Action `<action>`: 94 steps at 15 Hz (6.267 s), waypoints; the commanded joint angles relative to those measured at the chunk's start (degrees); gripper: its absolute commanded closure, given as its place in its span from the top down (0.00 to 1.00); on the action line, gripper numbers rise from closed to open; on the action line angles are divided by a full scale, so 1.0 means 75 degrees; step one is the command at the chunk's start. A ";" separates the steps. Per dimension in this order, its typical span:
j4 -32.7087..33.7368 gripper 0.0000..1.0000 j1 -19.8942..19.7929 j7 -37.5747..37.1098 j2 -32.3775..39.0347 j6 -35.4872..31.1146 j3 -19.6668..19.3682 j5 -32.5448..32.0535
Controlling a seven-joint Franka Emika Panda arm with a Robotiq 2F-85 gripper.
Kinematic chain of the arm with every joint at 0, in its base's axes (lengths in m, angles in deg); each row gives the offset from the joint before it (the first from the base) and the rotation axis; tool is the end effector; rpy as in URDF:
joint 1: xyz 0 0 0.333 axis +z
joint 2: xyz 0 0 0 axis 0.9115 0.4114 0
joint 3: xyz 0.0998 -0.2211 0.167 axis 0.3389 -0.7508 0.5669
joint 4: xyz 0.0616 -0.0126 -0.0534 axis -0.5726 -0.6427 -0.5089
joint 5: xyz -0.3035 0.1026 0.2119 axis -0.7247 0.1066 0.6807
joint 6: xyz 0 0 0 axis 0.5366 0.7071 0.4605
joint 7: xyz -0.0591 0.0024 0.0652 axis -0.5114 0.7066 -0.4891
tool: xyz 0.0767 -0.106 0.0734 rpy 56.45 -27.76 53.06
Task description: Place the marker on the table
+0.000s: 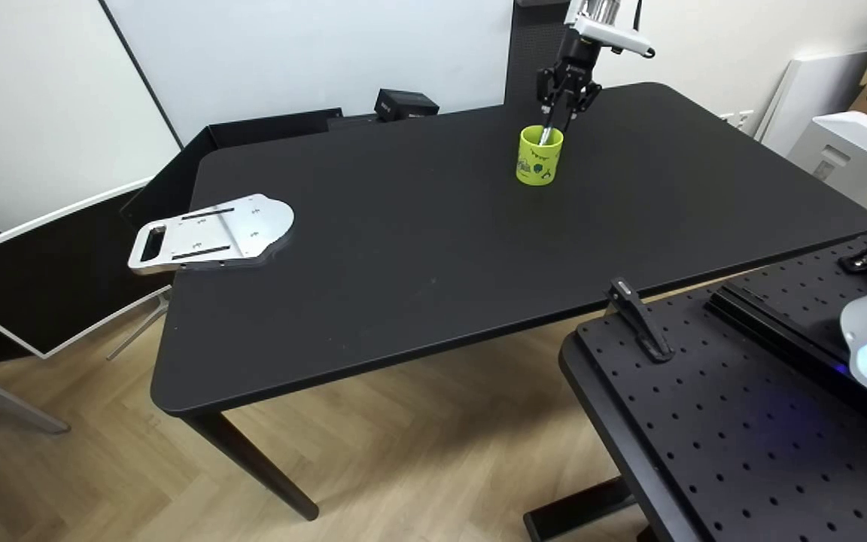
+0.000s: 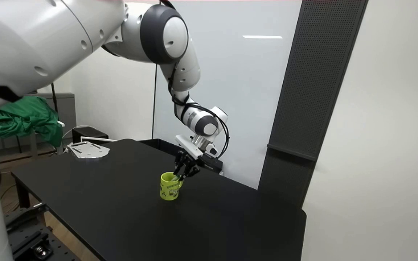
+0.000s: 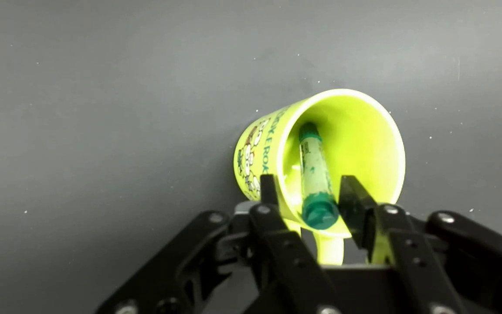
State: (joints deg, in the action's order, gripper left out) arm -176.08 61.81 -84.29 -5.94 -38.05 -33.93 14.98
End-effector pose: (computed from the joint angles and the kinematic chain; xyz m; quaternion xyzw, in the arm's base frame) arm 0.6294 0.0302 0.0687 -0.9726 0.0731 0.1430 0.1683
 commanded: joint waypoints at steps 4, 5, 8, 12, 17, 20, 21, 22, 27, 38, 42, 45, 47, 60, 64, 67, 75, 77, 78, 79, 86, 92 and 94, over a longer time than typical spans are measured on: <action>0.0097 0.06 0.0011 -0.0139 0.0044 0.0025 0.0056 -0.0175; 0.0092 0.06 0.0024 -0.0157 0.0029 0.0011 0.0060 -0.0179; 0.0187 0.06 0.0052 -0.0311 -0.0015 0.0177 0.0055 -0.0177; 0.0298 0.06 0.0099 -0.0474 -0.0100 0.0325 0.0051 -0.0175; 0.0554 0.06 0.0150 -0.0707 -0.0177 0.0673 0.0034 -0.0199; 0.0713 0.06 0.0217 -0.0899 -0.0204 0.0861 -0.0013 -0.0268; 0.0761 0.06 0.0239 -0.0957 -0.0218 0.0926 -0.0032 -0.0296; 0.0789 0.06 0.0263 -0.1026 -0.0242 0.0953 -0.0053 -0.0327; 0.0844 0.06 0.0363 -0.1276 -0.0483 0.1054 -0.0181 -0.0568; 0.0944 0.06 0.0493 -0.1700 -0.0978 0.1593 -0.0514 -0.1272; 0.0971 0.06 0.0530 -0.1841 -0.1054 0.1678 -0.0663 -0.1521; 0.1115 0.06 0.0476 -0.1984 -0.0935 0.1896 -0.0803 -0.1678; 0.1276 0.06 0.0421 -0.2058 -0.0772 0.2151 -0.0919 -0.1753; 0.3259 0.06 -0.0266 -0.2121 0.1323 0.4353 -0.1194 -0.1697; 0.3815 0.06 -0.0454 -0.2026 0.1981 0.4451 -0.1148 -0.1629; 0.4212 0.06 -0.0542 -0.2055 0.2418 0.4586 -0.1133 -0.1583; 0.5056 0.06 -0.0675 -0.2029 0.3252 0.4367 -0.1140 -0.1591; 0.4963 0.06 -0.0618 -0.1934 0.3257 0.3823 -0.1212 -0.1562; 0.4880 0.06 -0.0592 -0.1890 0.3243 0.3465 -0.1219 -0.1584; 0.4803 0.06 -0.0565 -0.1817 0.3224 0.3146 -0.1223 -0.1620; 0.4351 0.06 -0.0446 -0.1462 0.3116 0.1333 -0.1253 -0.1690; 0.4136 0.62 -0.0462 -0.1385 0.3018 0.0791 -0.1221 -0.1633; 0.4019 0.75 -0.0437 -0.1317 0.2887 0.0606 -0.1186 -0.1620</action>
State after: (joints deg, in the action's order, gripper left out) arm -143.77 58.30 -94.86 17.76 -31.71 -43.10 2.71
